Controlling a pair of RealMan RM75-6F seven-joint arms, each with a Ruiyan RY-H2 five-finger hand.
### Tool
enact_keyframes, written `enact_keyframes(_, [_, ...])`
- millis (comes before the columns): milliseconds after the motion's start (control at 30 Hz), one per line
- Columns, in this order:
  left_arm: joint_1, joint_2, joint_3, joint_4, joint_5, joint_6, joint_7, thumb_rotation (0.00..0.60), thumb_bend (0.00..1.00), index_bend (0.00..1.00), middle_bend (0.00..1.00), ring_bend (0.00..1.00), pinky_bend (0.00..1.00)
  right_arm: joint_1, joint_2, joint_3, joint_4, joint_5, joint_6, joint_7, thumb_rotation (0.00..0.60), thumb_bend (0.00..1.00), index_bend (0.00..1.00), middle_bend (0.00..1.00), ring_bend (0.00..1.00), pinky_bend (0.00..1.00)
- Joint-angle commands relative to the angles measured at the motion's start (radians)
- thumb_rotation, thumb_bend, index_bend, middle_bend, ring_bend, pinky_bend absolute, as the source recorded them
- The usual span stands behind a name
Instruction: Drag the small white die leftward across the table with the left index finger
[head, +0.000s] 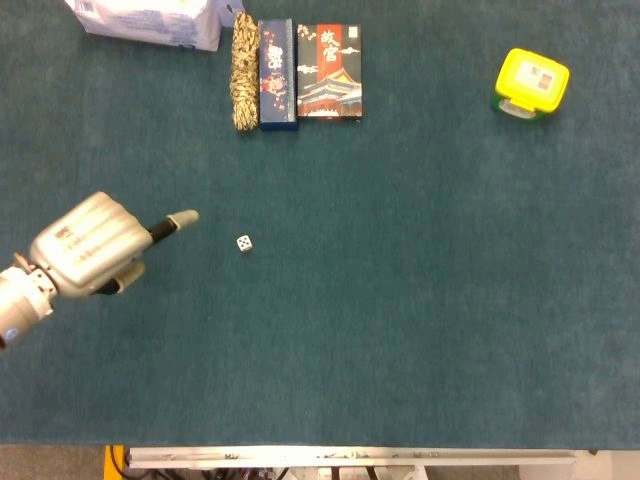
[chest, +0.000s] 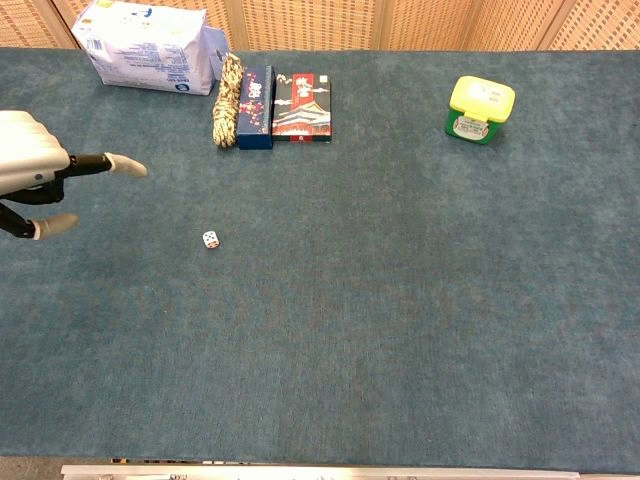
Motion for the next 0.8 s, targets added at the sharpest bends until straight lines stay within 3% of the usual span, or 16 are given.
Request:
enact_keyframes(33, [-0.049,0.011,0.004,-0.032,-0.036,-0.077,0.026,0.6,0.85,0.13,1.0,0.94,1.0,-0.003,0.003,0.001,-0.003,-0.001,0.004,0.006,0.6,0.15,0.33,0.3,0.19,0.35])
enact_keyframes(200, [-0.086,0.004,0.007,-0.043,-0.074,-0.146,0.048,0.6,0.98,0.13,1.0,0.96,1.0,-0.006,0.011,0.005,-0.006,0.003,0.007,0.019,0.6,0.15,0.33,0.3,0.19,0.35])
enact_keyframes(800, [-0.153,-0.134,-0.006,0.003,-0.169,-0.227,0.189,0.6,0.98,0.07,1.0,0.97,1.0,-0.009,0.025,0.007,-0.013,0.015,-0.001,0.036,0.6,0.15,0.33,0.3,0.19,0.35])
